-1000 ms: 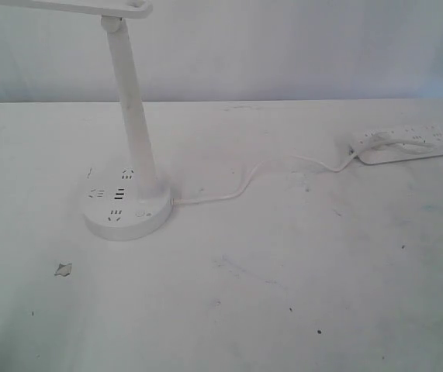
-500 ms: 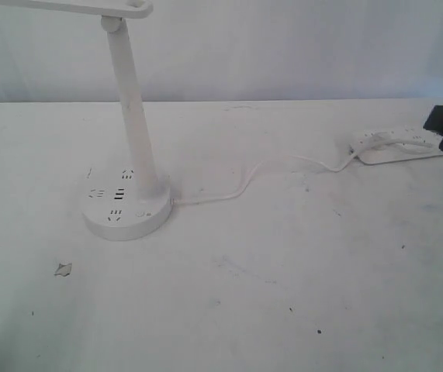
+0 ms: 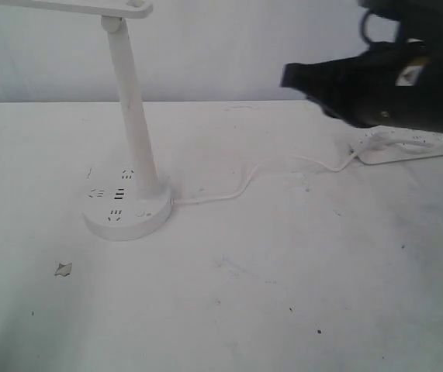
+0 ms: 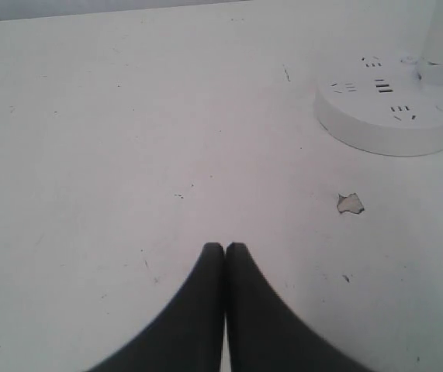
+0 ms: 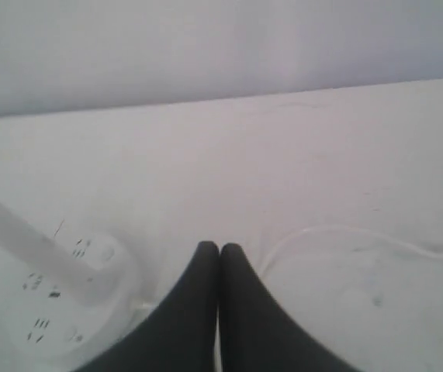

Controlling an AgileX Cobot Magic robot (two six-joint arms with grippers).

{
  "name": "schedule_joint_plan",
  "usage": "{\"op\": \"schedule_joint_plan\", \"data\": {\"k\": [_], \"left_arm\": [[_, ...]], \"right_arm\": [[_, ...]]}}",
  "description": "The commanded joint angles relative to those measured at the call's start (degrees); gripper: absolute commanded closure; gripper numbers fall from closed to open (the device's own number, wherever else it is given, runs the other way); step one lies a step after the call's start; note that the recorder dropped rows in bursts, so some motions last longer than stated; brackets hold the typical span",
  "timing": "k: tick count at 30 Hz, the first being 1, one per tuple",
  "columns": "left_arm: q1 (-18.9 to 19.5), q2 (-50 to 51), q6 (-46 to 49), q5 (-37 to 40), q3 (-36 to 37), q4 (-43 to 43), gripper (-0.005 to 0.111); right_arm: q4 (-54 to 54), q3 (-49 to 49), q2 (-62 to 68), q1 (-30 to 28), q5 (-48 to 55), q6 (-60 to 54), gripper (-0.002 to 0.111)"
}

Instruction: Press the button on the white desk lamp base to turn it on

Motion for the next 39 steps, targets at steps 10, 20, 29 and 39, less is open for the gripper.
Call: {"op": "schedule_joint_plan", "data": {"k": [10,20,29,39], "left_arm": [[-0.47,-0.18,0.0,-0.22,0.11,-0.03,0.107],[-0.47,-0.18,0.0,-0.22,0.11,-0.03,0.107],[-0.47,-0.18,0.0,-0.22,0.11,-0.03,0.107],[-0.47,-0.18,0.0,-0.22,0.11,-0.03,0.107]], "right_arm": [[28.27,-12.38,21.47,10.9,12.89,-19.39,0.108],[50.31,-20.08,30.79,11.08,15.96,-32.11,0.108],[52.61,-25.95,39.5,12.36,17.11,-32.33,0.108],[56.37,-30.83,45.46,13.65,17.73,-32.33,0.108]]}}
